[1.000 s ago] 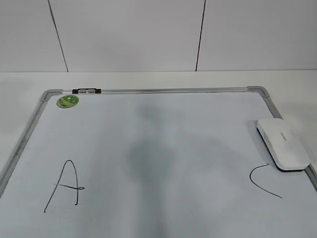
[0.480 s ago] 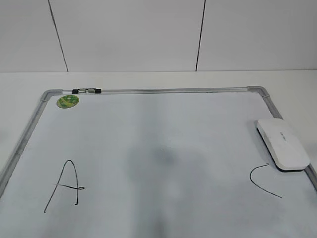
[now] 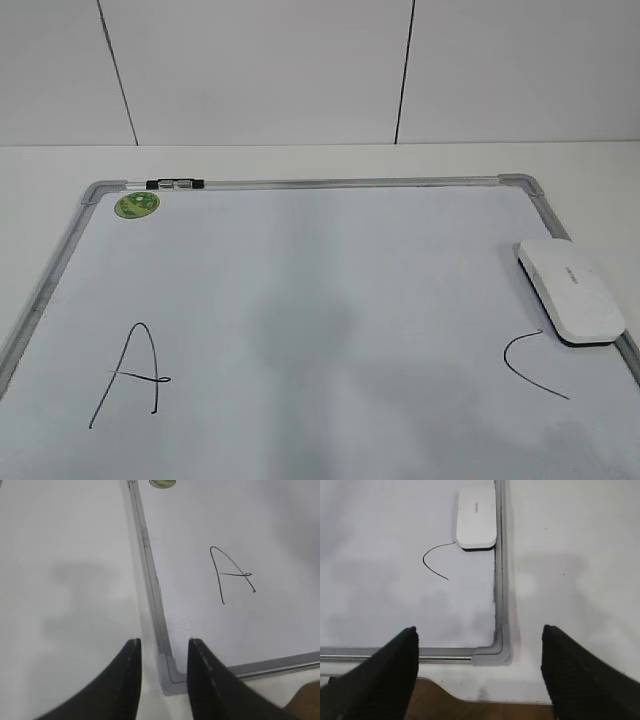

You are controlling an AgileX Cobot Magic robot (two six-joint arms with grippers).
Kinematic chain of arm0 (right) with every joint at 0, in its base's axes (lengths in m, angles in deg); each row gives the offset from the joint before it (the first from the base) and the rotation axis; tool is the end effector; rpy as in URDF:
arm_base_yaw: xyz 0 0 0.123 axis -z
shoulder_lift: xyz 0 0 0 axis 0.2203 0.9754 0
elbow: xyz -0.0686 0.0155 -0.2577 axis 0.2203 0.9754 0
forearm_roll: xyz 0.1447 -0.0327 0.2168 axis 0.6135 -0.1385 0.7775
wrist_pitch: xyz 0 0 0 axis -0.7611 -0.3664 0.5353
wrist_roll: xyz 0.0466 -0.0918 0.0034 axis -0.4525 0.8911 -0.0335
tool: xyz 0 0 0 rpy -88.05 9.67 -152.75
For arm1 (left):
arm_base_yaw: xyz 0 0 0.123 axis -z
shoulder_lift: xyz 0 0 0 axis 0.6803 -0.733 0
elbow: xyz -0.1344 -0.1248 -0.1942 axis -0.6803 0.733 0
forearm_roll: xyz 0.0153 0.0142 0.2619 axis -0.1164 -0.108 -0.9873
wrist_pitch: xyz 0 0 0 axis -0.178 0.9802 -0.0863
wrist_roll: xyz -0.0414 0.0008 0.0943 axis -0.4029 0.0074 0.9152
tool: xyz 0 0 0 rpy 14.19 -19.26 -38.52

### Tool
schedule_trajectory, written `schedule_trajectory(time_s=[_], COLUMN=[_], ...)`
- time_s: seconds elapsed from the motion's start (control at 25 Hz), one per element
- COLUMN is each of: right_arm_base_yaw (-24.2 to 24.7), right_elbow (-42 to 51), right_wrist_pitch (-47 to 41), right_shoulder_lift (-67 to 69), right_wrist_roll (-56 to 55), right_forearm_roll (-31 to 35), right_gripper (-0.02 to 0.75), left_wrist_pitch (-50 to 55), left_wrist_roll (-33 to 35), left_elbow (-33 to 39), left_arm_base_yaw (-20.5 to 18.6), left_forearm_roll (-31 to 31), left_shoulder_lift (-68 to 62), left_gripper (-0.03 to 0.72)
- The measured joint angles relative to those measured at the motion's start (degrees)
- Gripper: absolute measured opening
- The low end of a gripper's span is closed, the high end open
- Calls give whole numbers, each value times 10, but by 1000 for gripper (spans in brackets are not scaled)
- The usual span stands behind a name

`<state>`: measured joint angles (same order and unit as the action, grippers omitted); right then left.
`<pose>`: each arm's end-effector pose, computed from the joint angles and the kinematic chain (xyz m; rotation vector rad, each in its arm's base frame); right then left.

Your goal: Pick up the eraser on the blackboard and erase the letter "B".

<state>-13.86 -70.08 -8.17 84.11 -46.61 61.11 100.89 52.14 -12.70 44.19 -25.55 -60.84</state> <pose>0.0162 0.0051 0.2806 -0.0576 2.1959 0.0570 0.0313 -0.0131 0.2861 0.1344 2.2108 -0.1253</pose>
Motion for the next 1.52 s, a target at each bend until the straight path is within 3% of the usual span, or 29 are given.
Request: schedule_trajectory(time_s=[0.44,1.52], right_arm_base_yaw=[0,0], right_elbow=[43,47], right_wrist_pitch=[60,66], right_shoulder_lift=[-20,-20], right_wrist_roll=[0,1], right_forearm_roll=[-10,-53], right_gripper=[586,585], left_wrist_pitch=[-60,-61], left_wrist_roll=[0,0], left_elbow=[32,32], left_arm_base_yaw=[0,0], left_forearm_roll=[-11,-11], left_shoulder_lift=[52,52], left_gripper=[236,236])
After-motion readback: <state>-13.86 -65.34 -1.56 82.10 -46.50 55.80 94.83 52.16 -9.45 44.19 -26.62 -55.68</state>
